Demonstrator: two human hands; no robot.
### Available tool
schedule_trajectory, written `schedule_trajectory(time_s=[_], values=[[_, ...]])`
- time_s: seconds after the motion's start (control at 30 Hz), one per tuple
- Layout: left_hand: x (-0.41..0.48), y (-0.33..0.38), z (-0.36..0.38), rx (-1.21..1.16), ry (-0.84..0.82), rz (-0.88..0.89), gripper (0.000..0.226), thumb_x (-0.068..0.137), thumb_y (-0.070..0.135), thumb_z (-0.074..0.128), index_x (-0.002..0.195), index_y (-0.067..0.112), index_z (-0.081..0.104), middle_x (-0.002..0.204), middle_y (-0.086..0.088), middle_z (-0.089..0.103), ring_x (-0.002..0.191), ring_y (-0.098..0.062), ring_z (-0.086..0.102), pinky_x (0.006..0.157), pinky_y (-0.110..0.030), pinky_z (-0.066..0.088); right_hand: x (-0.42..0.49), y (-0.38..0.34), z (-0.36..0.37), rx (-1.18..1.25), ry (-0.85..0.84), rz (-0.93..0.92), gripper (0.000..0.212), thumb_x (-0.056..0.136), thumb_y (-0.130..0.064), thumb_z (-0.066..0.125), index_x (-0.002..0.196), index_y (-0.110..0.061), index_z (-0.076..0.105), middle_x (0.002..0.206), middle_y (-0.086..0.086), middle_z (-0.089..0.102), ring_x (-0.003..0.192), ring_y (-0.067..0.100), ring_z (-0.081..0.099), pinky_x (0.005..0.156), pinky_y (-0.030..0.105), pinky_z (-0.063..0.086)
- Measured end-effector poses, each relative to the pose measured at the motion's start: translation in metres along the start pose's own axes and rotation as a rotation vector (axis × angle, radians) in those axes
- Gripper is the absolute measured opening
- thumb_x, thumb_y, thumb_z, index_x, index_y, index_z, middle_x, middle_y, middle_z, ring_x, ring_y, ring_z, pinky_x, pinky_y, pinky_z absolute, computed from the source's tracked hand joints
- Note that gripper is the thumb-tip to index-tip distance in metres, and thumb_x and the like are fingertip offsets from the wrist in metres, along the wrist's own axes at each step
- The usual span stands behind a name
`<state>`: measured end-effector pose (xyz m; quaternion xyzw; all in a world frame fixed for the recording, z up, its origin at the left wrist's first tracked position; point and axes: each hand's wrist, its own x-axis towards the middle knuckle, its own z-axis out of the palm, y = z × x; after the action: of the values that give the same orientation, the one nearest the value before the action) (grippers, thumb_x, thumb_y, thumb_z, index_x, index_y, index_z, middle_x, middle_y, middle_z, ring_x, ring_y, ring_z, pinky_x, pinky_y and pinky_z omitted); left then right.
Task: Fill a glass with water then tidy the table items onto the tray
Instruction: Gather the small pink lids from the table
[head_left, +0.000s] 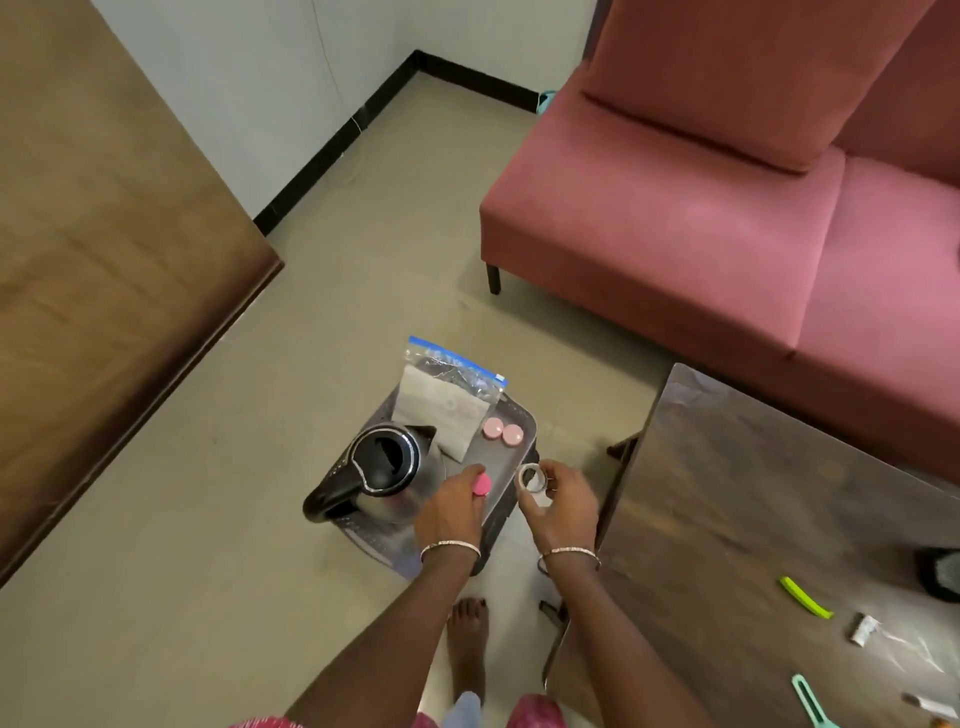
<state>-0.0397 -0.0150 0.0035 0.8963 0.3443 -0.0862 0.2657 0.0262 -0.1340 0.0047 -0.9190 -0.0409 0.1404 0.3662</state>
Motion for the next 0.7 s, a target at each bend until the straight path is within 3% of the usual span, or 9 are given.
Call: schedule_trajectory(time_s=[0.27, 0.5, 0.7], values=[[0.067, -0.004, 0.058, 0.060, -0.040, -0.095, 0.027, 0.098, 0.042, 0.043, 0.124, 0.040, 0.050, 0.103, -0.003, 0.069, 0.090, -0.028, 0.068, 0.061, -0.030, 0.039, 0.057, 0.029, 0.053, -0.099, -0.053, -0.081, 0.026, 0.071, -0.020, 0.080, 0.094, -0.015, 0.069, 0.096, 0.002, 0.069, 0.093, 0.028, 0.061, 0.078, 0.034, 0.044], [0.101, -0.008, 0.092, 0.086, -0.056, -0.168, 0.028, 0.099, 0.043, 0.038, 0.125, 0.039, 0.049, 0.103, -0.004, 0.068, 0.092, -0.031, 0.068, 0.071, -0.038, 0.052, 0.077, 0.041, 0.086, -0.490, -0.013, -0.209, 0.038, 0.066, -0.033, 0.077, 0.100, -0.021, 0.069, 0.129, 0.005, 0.057, 0.121, 0.030, 0.050, 0.084, 0.039, 0.042], [0.114, -0.008, 0.098, 0.045, -0.057, -0.170, 0.033, 0.098, 0.032, 0.044, 0.131, 0.036, 0.048, 0.112, -0.004, 0.065, 0.099, -0.030, 0.066, 0.073, -0.039, 0.051, 0.088, 0.040, 0.097, -0.472, -0.035, -0.094, 0.035, 0.070, -0.028, 0.080, 0.103, -0.025, 0.070, 0.134, 0.003, 0.054, 0.128, 0.030, 0.045, 0.091, 0.042, 0.039]])
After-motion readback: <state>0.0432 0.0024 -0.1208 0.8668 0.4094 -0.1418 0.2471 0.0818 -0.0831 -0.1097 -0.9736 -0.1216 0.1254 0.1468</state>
